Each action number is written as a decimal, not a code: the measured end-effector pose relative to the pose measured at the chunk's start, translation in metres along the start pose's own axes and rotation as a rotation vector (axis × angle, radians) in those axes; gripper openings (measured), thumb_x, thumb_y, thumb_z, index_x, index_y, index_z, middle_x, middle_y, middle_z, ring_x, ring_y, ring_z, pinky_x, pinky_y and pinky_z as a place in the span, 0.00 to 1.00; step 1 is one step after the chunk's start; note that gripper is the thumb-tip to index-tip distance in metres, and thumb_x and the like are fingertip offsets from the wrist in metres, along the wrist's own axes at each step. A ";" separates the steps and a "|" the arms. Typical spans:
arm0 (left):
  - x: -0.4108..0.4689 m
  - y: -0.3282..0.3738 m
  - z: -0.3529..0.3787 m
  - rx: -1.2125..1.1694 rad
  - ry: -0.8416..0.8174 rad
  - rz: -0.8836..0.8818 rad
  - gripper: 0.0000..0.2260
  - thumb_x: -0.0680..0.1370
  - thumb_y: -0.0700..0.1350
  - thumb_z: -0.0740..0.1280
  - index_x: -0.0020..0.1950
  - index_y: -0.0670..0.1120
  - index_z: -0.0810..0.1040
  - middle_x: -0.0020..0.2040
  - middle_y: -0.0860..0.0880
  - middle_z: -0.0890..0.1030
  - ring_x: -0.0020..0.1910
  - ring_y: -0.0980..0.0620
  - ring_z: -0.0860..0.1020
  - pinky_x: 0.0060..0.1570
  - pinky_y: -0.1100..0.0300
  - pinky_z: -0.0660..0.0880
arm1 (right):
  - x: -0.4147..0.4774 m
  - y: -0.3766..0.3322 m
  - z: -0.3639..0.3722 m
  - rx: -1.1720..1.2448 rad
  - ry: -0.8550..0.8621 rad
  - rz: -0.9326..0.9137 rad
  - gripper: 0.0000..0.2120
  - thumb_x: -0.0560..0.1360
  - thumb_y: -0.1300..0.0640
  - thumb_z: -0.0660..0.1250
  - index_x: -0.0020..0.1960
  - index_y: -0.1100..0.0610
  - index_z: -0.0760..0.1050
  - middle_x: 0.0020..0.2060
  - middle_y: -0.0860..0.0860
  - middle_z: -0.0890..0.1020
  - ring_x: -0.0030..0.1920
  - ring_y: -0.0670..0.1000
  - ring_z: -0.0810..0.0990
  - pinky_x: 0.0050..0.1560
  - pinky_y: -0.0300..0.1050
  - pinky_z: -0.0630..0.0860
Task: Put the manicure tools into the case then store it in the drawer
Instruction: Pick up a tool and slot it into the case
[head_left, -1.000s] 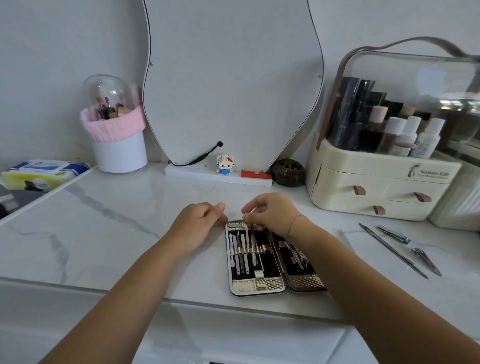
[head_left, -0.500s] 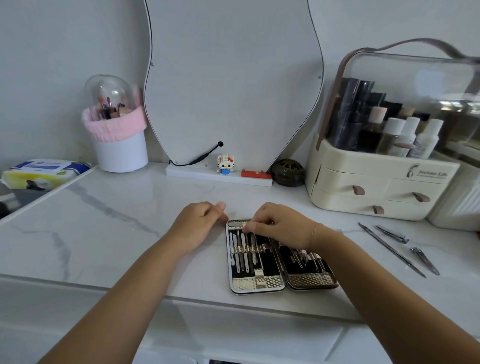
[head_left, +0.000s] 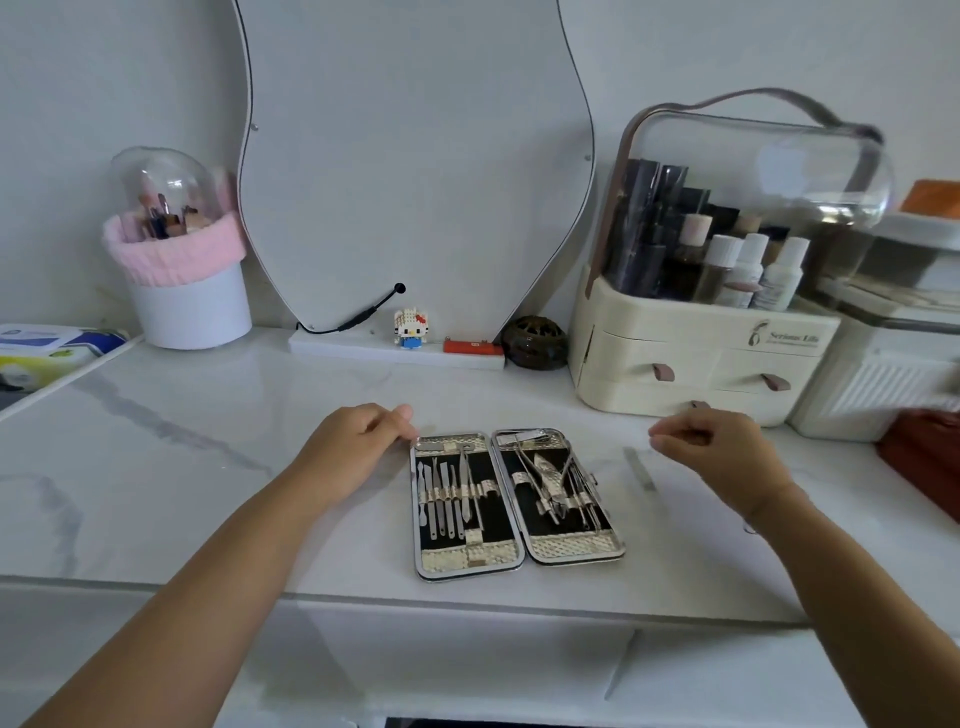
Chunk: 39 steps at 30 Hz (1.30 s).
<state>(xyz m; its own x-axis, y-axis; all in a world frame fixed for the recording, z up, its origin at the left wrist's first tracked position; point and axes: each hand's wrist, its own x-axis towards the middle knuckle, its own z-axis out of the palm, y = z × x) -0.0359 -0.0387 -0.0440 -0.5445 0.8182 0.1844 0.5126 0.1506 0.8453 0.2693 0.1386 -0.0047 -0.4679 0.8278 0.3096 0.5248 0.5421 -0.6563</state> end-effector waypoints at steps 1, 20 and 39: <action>0.000 0.001 0.000 0.013 -0.010 0.010 0.14 0.79 0.55 0.60 0.44 0.51 0.84 0.50 0.54 0.83 0.53 0.58 0.78 0.53 0.64 0.68 | -0.001 0.011 -0.009 -0.038 0.026 0.037 0.04 0.70 0.60 0.72 0.40 0.52 0.81 0.37 0.47 0.83 0.41 0.44 0.79 0.45 0.39 0.74; -0.001 0.002 0.002 -0.012 -0.031 0.022 0.14 0.79 0.54 0.61 0.45 0.52 0.84 0.50 0.55 0.82 0.54 0.58 0.77 0.54 0.63 0.67 | 0.019 0.033 -0.027 -0.450 -0.197 0.354 0.23 0.71 0.56 0.69 0.22 0.56 0.64 0.21 0.50 0.66 0.25 0.50 0.64 0.29 0.41 0.63; 0.000 -0.001 0.003 -0.031 -0.027 0.018 0.13 0.79 0.53 0.61 0.45 0.51 0.83 0.49 0.55 0.83 0.52 0.60 0.78 0.48 0.70 0.67 | 0.016 0.035 -0.030 -0.304 -0.181 0.276 0.20 0.75 0.55 0.65 0.27 0.59 0.65 0.23 0.51 0.67 0.25 0.49 0.63 0.31 0.42 0.62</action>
<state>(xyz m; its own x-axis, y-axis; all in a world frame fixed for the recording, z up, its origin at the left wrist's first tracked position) -0.0341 -0.0370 -0.0461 -0.5173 0.8352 0.1868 0.5012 0.1187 0.8571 0.3011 0.1749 -0.0020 -0.3835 0.9235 0.0079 0.8200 0.3444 -0.4571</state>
